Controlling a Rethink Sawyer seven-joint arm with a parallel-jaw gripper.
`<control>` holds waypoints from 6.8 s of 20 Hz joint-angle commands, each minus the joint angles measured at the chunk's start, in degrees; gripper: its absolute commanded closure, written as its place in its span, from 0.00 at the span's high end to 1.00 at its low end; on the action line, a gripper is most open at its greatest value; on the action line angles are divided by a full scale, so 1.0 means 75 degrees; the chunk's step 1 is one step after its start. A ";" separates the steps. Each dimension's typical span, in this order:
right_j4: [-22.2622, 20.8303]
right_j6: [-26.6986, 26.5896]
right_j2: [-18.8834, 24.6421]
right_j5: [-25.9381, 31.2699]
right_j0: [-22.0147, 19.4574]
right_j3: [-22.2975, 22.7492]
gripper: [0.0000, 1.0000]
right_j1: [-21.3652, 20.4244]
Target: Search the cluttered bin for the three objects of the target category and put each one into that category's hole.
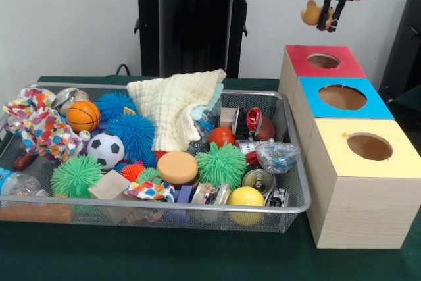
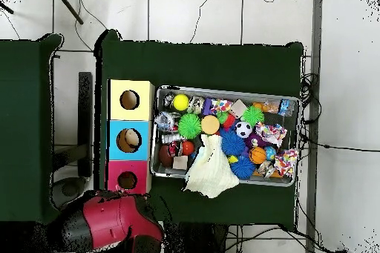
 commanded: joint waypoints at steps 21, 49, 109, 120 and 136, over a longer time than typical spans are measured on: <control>-0.0017 0.0843 0.0499 -0.1066 -0.0563 -0.0566 0.00 0.0806; 0.0295 0.1077 0.0303 -0.1005 -0.0102 -0.1183 0.00 0.1224; 0.0288 0.1174 0.0046 -0.0680 0.0000 -0.1057 1.00 0.0978; 0.0291 0.0964 0.0096 -0.0237 -0.0075 -0.1256 1.00 0.0765; -0.0187 0.0845 -0.0253 -0.1190 -0.0287 -0.1491 1.00 0.1085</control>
